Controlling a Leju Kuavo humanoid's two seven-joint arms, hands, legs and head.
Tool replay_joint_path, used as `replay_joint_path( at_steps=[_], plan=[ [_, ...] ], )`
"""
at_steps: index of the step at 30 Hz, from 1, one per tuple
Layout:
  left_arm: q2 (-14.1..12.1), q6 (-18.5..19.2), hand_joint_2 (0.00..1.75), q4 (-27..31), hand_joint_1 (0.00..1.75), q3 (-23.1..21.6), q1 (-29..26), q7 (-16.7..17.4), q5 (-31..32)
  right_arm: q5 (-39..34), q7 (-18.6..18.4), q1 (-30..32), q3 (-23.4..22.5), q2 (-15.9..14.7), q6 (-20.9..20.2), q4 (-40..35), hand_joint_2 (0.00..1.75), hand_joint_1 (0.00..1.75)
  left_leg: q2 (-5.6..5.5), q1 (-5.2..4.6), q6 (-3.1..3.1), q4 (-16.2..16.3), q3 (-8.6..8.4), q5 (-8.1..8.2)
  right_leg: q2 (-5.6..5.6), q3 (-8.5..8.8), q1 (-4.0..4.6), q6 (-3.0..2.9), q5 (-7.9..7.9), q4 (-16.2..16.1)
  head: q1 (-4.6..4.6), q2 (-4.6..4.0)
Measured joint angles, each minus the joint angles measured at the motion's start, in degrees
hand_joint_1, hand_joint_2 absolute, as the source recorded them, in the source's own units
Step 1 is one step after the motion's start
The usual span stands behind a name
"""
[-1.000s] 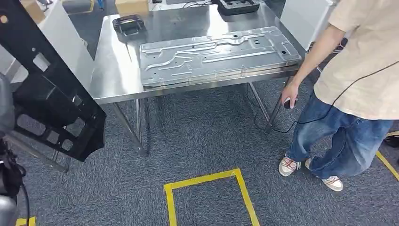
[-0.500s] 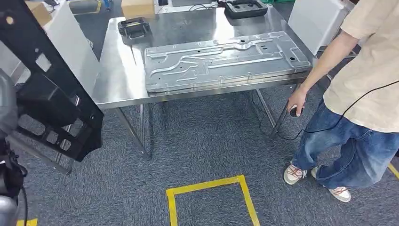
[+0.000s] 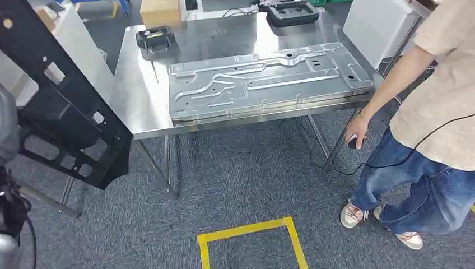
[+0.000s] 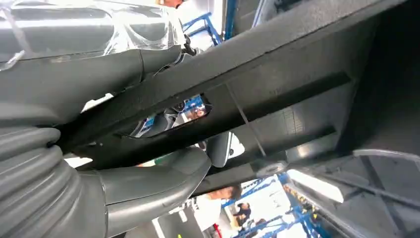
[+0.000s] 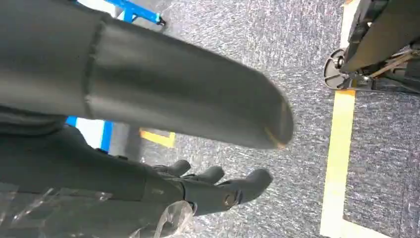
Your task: Take the parts from the cabinet and place them on the table.
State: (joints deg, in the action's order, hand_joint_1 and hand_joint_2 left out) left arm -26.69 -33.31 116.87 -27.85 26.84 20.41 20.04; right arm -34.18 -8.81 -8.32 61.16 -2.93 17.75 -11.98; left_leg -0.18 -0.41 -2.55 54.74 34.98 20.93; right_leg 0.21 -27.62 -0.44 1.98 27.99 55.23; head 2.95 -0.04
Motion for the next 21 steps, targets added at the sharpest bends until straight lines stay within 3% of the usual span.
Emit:
replay_joint_path(
  at_steps=[1, 2, 4, 5, 6, 7, 8, 9, 11, 12, 13, 14, 17, 18, 19, 21],
  plan=[
    [0.00, 0.09, 1.75, 0.04, 1.75, 0.00, -0.08, -0.04, 0.02, 0.04, 0.04, -0.26, 0.00, -0.06, 0.00, 0.00, 0.00, 0.00, -0.08, 0.30, -0.27, -0.19, -0.69, 0.04, -0.03, 0.40, 0.02, 0.32, 0.35, -0.20, -0.02, 0.00],
    [0.00, 0.11, 1.75, 0.04, 1.75, 0.02, 0.00, -0.07, 0.02, 0.07, 0.02, -0.32, 0.00, -0.15, 0.00, 0.00, 0.00, 0.00, -0.11, 0.44, -0.49, -0.35, -1.30, 0.04, -0.04, -0.16, -0.17, 0.53, 0.61, 1.59, -0.13, 0.00],
    [0.00, 0.09, 1.75, 0.04, 1.75, -0.02, 0.10, -0.13, 0.00, 0.07, 0.00, -0.36, 0.00, -0.15, -0.02, -0.02, 0.00, 0.00, -0.06, 0.52, -1.19, -0.35, -1.73, 0.54, -0.04, -5.22, -0.18, 0.75, 1.94, 9.87, -0.15, 0.00],
    [0.00, 0.11, 1.75, 0.04, 1.75, -0.09, 0.05, -0.17, -0.07, 0.09, 0.04, -0.36, 0.00, -0.13, -0.02, -0.02, 0.00, 0.00, -0.06, 0.51, -1.37, -0.36, -1.83, 0.92, -0.05, -8.23, -0.20, 1.01, 4.02, 14.20, -0.18, 0.00],
    [0.00, 0.11, 1.75, 0.04, 1.75, -0.09, -0.06, -0.31, -0.06, 0.09, 0.04, -0.34, 0.00, -0.13, -0.02, -0.02, 0.00, 0.00, -0.07, 0.47, -1.42, -0.35, -2.12, 1.27, -0.05, -10.88, -0.23, 1.16, 6.15, 17.57, -0.18, 0.00],
    [0.00, 0.11, 1.75, 0.04, 1.75, -0.15, -0.10, -0.39, -0.07, 0.09, 0.00, -0.28, 0.00, -0.13, -0.02, -0.02, 0.00, 0.00, -0.12, 0.45, -1.39, -0.35, -2.53, 1.67, -0.05, -12.39, -0.23, 1.28, 6.81, 18.68, -0.18, 0.00],
    [0.00, 0.09, 1.75, 0.04, 1.75, -0.15, -0.17, -0.50, -0.07, 0.11, -0.02, -0.20, 0.00, -0.13, -0.02, -0.02, 0.00, 0.00, -0.29, 0.47, -1.25, -0.35, -3.11, 2.10, -0.05, -12.53, -0.24, 1.25, 5.67, 17.15, -0.20, 0.00],
    [0.00, 0.05, 1.75, 0.04, 1.75, -0.15, -0.21, -0.57, -0.07, 0.11, -0.08, -0.20, 0.00, -0.15, -0.02, 0.00, 0.00, 0.00, -0.46, 0.52, -1.10, -0.35, -3.80, 2.56, -0.06, -11.50, -0.26, 1.21, 2.98, 13.35, -0.18, 0.02],
    [0.00, 0.02, 1.75, 0.04, 1.75, -0.15, -0.20, -0.59, -0.09, 0.11, -0.09, -0.12, 0.00, -0.35, 0.00, -0.02, 0.00, 0.00, -0.60, 0.63, -0.58, -0.35, -5.06, 3.48, -0.05, -8.01, -0.31, 1.20, -3.88, 3.46, -0.18, 0.00],
    [0.00, -0.09, 1.75, 0.04, 1.75, -0.15, -0.15, -0.59, -0.09, 0.09, 0.00, -0.07, 0.00, -0.33, -0.02, -0.02, 0.00, 0.00, -0.61, 0.23, -0.17, -0.05, -5.45, 4.01, -0.12, -7.35, -0.26, 1.10, -5.70, 0.28, -0.18, 0.02],
    [0.00, -0.15, 1.75, 0.04, 1.75, -0.15, -0.22, -0.61, -0.11, 0.07, 0.00, -0.17, 0.00, -0.33, -0.04, 0.00, 0.00, 0.00, -0.66, 0.21, 0.03, -0.26, -5.32, 4.32, -0.23, -7.21, -0.15, 0.20, -3.45, 0.77, -0.20, 0.00],
    [0.00, -0.13, 1.75, 0.07, 1.75, -0.09, -0.05, -0.59, -0.15, 0.09, 0.07, -0.33, 0.00, -0.29, -0.04, -0.02, 0.00, 0.00, -0.68, 0.13, 0.48, -0.41, -5.48, 4.80, -0.13, -7.13, -0.08, -0.15, -4.84, 0.57, -0.09, 0.00],
    [0.00, -0.22, 1.75, 0.09, 1.75, 0.04, -0.28, -0.59, -0.09, 0.28, 0.02, -0.27, 0.00, -0.15, -0.06, -0.02, 0.00, 0.00, -0.48, 0.47, 1.05, 1.40, -5.87, 5.36, -0.07, -5.90, -0.30, -1.34, -4.51, 0.49, -0.13, 0.00],
    [-0.02, -0.22, 1.75, 0.18, 1.75, 0.11, -0.18, -0.59, -0.07, 0.46, 0.02, -0.25, 0.00, -0.09, -0.09, -0.02, 0.00, 0.00, -0.34, 0.54, 1.43, 4.12, -4.38, 6.26, -0.06, -5.55, -0.31, -1.73, -4.21, 0.49, -0.02, 0.00],
    [-0.02, -0.24, 1.75, 0.18, 1.75, 0.13, -0.24, -0.59, -0.07, 0.50, -0.04, -0.26, 0.00, -0.13, -0.13, -0.02, 0.00, 0.00, -0.31, 0.57, 1.80, 8.84, -1.80, 8.00, -0.09, -5.32, -0.28, -2.08, -3.92, 0.49, -0.04, 0.00],
    [-0.02, -0.24, 1.75, 0.17, 1.75, 0.13, -0.90, -0.57, -0.09, 0.50, -0.11, -0.29, 0.00, -0.04, -0.15, -0.02, 0.00, 0.00, -0.29, 0.69, 2.21, 17.51, 3.68, 11.53, -0.01, -4.87, -0.25, -2.14, -3.22, 0.50, 0.02, 0.00]
  ],
)
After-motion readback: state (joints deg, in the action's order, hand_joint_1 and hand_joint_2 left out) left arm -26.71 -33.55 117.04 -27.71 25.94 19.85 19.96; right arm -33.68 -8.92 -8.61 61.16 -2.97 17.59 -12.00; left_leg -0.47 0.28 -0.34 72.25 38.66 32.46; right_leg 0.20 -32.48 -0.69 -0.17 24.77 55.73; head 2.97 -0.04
